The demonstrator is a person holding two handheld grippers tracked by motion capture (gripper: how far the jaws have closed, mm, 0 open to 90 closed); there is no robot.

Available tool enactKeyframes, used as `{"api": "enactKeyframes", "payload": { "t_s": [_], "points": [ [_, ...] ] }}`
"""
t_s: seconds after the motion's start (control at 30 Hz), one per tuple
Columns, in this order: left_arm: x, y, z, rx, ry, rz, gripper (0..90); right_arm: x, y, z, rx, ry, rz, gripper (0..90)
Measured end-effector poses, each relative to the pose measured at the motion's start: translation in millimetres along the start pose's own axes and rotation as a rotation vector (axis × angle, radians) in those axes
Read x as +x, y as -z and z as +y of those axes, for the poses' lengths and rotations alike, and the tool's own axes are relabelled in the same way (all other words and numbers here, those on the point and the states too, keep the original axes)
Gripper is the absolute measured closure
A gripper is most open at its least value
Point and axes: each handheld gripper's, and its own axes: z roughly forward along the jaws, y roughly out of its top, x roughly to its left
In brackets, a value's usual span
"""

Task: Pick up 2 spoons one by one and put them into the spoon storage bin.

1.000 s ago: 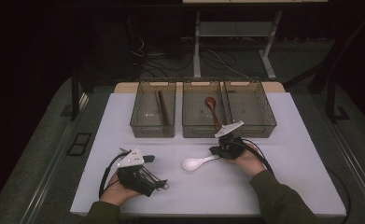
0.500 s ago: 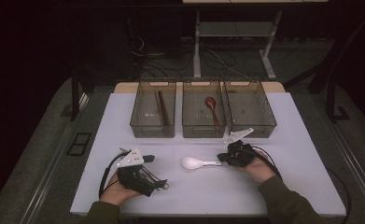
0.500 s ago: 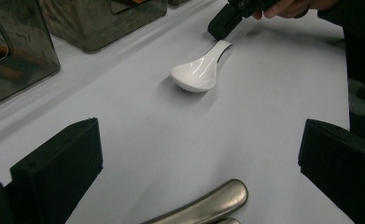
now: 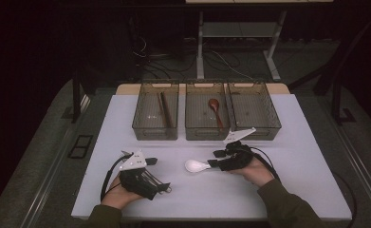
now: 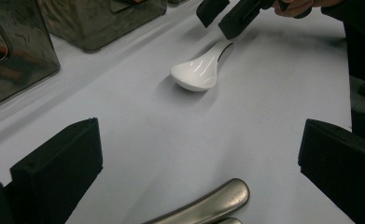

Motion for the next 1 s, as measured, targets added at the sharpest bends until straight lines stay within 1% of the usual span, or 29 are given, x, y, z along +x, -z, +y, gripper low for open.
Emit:
{"api": "enactKeyframes", "payload": {
  "t_s": [0.13,0.27,0.3,0.4,0.57,0.67,0.73,0.83,1.0],
  "points": [
    [0.1,-0.1,-0.1,0.001,-0.001,-0.001,0.0,6.4,-13.5,5.1,0.014,0.02,0.027,49.4],
    [0.2,-0.4,-0.3,0.003,-0.002,-0.002,0.0,8.2,-24.2,7.0,0.034,0.043,0.041,49.0],
    [0.2,-0.4,-0.3,0.004,-0.002,-0.002,0.0,9.3,-26.2,7.4,0.035,0.038,0.042,49.0],
    [0.1,-0.7,-0.3,0.005,-0.001,-0.003,0.0,11.0,-31.4,8.1,0.038,0.043,0.055,48.6],
    [0.2,-0.4,-0.2,0.005,-0.003,-0.002,0.0,15.1,-39.9,6.3,0.05,0.057,0.048,48.0],
    [0.3,-0.2,-0.2,0.003,-0.002,-0.002,0.0,17.9,-41.2,5.1,0.057,0.075,0.039,48.9],
    [0.2,-0.1,-0.2,0.003,-0.003,-0.003,0.0,20.0,-40.6,4.7,0.064,0.088,0.034,51.1],
    [-0.1,0.1,-0.1,0.003,-0.002,-0.002,0.0,24.7,-40.4,3.3,0.067,0.119,0.017,54.0],
    [-0.2,0.1,-0.1,0.003,-0.002,-0.002,0.0,29.6,-39.3,2.1,0.078,0.151,0.013,59.1]
  ]
}}
